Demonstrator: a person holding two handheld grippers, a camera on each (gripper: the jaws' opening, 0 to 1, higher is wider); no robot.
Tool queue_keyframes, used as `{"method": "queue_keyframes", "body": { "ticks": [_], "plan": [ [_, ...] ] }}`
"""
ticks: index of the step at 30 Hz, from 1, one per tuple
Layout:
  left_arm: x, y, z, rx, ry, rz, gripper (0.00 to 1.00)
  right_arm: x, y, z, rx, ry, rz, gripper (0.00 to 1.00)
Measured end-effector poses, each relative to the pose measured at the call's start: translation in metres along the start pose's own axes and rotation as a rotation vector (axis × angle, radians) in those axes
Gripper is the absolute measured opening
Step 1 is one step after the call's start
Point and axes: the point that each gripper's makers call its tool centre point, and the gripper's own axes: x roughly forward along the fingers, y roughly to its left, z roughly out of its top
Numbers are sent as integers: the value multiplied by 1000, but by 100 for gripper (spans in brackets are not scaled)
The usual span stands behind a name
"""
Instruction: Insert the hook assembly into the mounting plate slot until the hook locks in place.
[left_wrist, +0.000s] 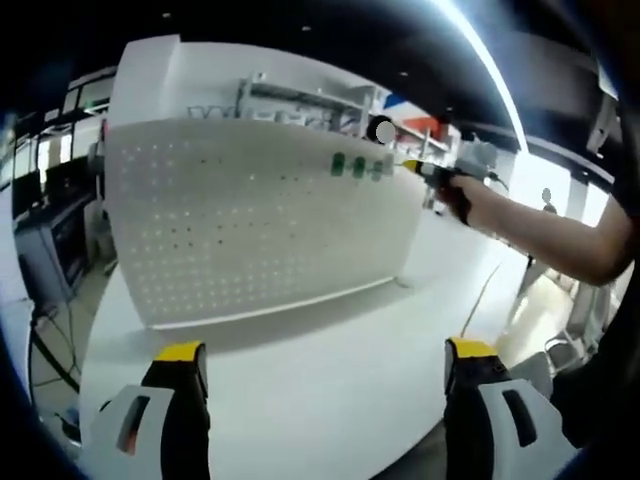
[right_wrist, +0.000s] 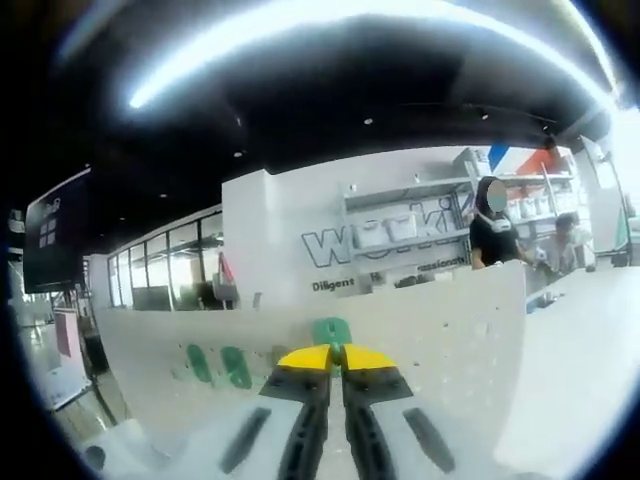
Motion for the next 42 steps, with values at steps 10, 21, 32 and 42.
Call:
{"method": "queue_keyframes", "body": {
  "ticks": [10, 21, 32, 42],
  "plan": [
    [-4, 9, -4, -19, 7, 24, 98, 1, -2, -3, -5, -45, 7, 1],
    [0, 12, -6, -22, 14, 26, 96, -2, 0, -9, -3, -102, 7, 1],
    [1, 13, -10, -26, 28, 30, 97, -3, 0, -16, -7, -112, 4, 1],
    [1, 15, -11, -17, 36, 32, 96, 0, 3, -18, -56, -87, -11, 1]
  ]
}}
